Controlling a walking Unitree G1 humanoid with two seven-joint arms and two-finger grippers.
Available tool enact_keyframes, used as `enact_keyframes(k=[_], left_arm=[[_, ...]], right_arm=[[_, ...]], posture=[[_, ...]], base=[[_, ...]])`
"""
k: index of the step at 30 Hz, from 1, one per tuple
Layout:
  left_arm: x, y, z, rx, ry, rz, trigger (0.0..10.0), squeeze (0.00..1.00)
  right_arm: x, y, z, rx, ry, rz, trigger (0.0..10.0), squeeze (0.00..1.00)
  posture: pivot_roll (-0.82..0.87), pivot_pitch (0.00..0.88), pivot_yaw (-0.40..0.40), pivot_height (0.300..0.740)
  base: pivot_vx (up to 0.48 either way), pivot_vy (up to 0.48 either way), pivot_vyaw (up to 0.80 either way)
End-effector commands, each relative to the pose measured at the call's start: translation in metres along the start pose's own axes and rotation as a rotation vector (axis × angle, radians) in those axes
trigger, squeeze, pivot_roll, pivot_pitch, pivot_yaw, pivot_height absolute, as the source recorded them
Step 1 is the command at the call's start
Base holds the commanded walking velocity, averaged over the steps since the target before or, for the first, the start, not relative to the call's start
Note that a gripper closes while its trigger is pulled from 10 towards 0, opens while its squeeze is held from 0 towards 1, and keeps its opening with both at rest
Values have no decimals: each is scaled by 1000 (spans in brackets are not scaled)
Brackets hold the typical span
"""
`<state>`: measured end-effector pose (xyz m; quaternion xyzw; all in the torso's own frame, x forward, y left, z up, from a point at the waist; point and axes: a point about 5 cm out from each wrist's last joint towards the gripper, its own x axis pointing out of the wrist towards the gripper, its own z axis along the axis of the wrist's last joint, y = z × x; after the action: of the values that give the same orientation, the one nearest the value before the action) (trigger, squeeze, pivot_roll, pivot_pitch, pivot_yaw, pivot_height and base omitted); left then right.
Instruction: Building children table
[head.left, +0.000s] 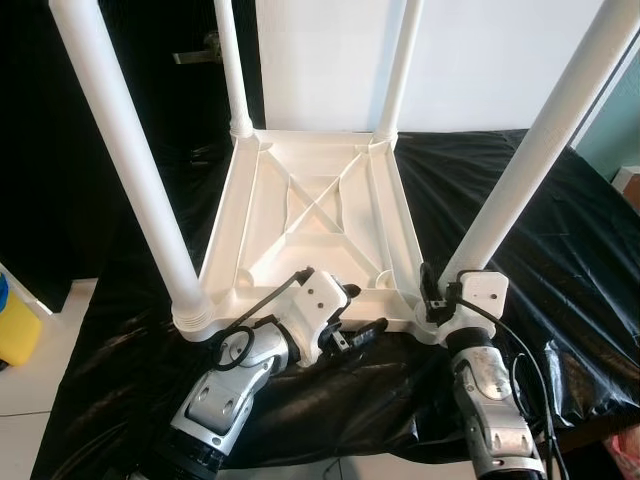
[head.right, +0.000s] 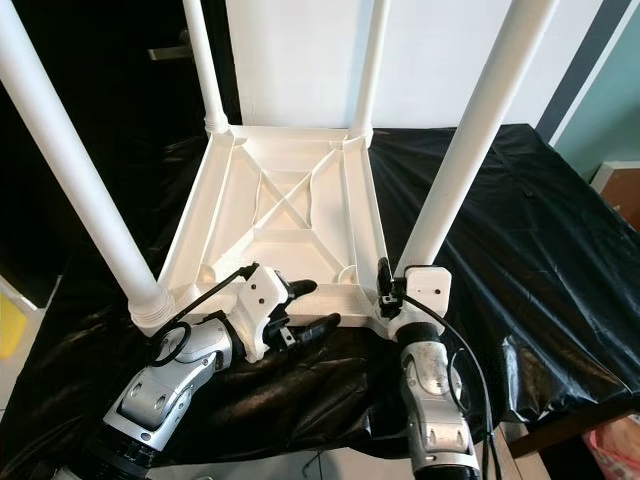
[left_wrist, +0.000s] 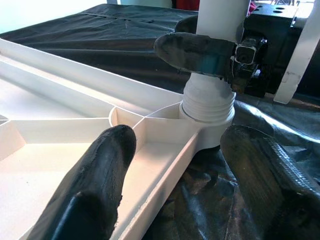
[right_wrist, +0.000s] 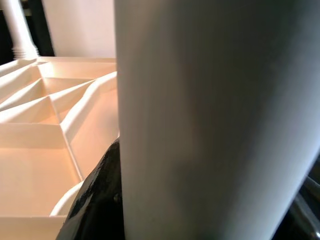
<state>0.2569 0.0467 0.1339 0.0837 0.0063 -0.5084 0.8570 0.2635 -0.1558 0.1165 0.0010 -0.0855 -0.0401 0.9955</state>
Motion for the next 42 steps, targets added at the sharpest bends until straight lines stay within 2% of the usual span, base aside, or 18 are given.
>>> enact_keyframes(k=[1, 10, 11, 15, 17, 22, 27, 28, 29, 30, 33, 36, 38, 40, 42], left_arm=[[-1, 1, -2, 8, 15, 38, 10000, 0], [-6, 5, -6, 44, 46, 68, 10000, 0], [-6, 6, -6, 43, 45, 73, 10000, 0], [-6, 6, -4, 49, 36, 80, 10000, 0], [-5, 6, -3, 59, 33, 85, 10000, 0], [-5, 7, -4, 67, 39, 87, 10000, 0], [-4, 8, -5, 68, 47, 89, 10000, 0], [-3, 7, -5, 73, 48, 86, 10000, 0], [-2, 7, -6, 77, 49, 84, 10000, 0], [-2, 7, -6, 77, 49, 84, 10000, 0], [1, 8, -7, 82, 54, 81, 10000, 0], [1, 8, -7, 82, 54, 81, 10000, 0], [2, 8, -8, 95, 58, 74, 10000, 0], [3, 6, -10, 114, 69, 57, 10000, 0], [3, 6, -10, 114, 69, 57, 10000, 0]], right_arm=[[-6, 2, -12, -5, 63, -20, 10000, 0], [-6, -3, -11, -29, 77, -42, 10000, 0], [-6, -4, -10, -26, 71, -40, 10000, 1000], [-5, -5, -6, -28, 45, 1, 10000, 1000], [-4, -11, -4, -24, 29, 64, 10000, 1000], [-1, -20, -1, -31, 21, 109, 10000, 1000], [3, -32, 4, -54, 12, 231, 10000, 1000], [3, -34, 4, -61, 18, 266, 10000, 725], [4, -36, 2, -76, 27, 304, 10000, 0], [4, -36, 2, -76, 27, 304, 10000, 0], [10, -37, 0, -108, 40, 421, 10000, 0], [10, -37, 0, -108, 40, 421, 10000, 0], [12, -36, 0, -114, 40, 449, 10000, 0], [19, -33, -1, -132, 51, 537, 10000, 0], [19, -33, -1, -132, 51, 537, 10000, 0]], posture=[[-32, 27, -38, 740], [-18, 27, -41, 740], [-13, 22, -43, 740], [-7, 9, -44, 740], [-5, 0, -45, 740], [-6, 0, -45, 740], [-12, 0, -43, 740], [-15, 0, -44, 740], [-14, 0, -41, 740], [-14, 0, -41, 740], [-13, 0, -36, 740], [-13, 0, -36, 740], [-11, 0, -35, 740], [-7, 0, -33, 740], [-7, 0, -33, 740]], base=[[0, 0, 0], [0, 0, 0], [0, 0, 0], [0, 0, 0], [0, 0, 0], [0, 0, 0], [0, 0, 0], [0, 0, 0], [0, 0, 0], [0, 0, 0], [0, 0, 0], [0, 0, 0], [0, 0, 0], [0, 0, 0], [0, 0, 0]])
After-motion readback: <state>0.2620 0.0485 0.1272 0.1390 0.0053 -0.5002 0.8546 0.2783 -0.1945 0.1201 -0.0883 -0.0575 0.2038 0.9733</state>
